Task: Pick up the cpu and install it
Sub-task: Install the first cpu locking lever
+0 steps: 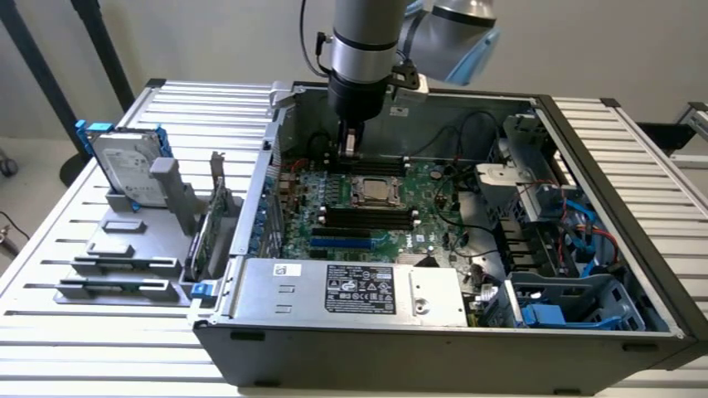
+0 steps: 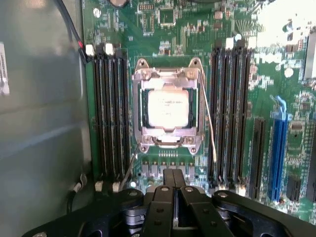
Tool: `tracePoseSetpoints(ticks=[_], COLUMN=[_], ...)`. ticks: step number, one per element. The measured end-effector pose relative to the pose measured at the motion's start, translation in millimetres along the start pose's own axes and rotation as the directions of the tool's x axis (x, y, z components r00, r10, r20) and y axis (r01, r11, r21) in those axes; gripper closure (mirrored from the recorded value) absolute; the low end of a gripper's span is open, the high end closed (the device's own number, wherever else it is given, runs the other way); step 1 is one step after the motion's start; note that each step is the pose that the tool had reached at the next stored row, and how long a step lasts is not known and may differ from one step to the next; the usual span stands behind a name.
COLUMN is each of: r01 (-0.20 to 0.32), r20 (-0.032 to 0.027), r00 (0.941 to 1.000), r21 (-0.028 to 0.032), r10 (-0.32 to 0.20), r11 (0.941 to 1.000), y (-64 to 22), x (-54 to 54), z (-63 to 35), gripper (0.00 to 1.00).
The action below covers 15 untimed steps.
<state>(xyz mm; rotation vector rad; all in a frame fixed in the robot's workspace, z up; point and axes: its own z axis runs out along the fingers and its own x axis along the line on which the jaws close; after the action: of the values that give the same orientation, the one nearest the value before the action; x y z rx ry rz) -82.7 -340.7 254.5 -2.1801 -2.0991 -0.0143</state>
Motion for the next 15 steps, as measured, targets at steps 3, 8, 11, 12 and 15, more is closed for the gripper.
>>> tracePoseSetpoints(ticks=[3,8,11,12,15], r01=[-0.006,-0.079,-0.132,-0.150,-0.203], r20=[-0.0006,-0.0064,-0.0110,-0.0125,-0.0176], r00=[1.0000,0.9969,0.9912,0.9886,0.9791], r21=[-0.0005,-0.0066,-0.0108,-0.0121,-0.0158], r10=[0.006,0.079,0.132,0.150,0.203], r11=[1.0000,0.9969,0.9912,0.9886,0.9791], y=[-9.3,-9.9,-9.7,-9.6,-9.5], x=[-0.4,-0.7,-1.0,-1.1,-1.3], z=[1.3,4.4,7.3,8.2,10.1], gripper=[0.89,0.89,0.89,0.89,0.89])
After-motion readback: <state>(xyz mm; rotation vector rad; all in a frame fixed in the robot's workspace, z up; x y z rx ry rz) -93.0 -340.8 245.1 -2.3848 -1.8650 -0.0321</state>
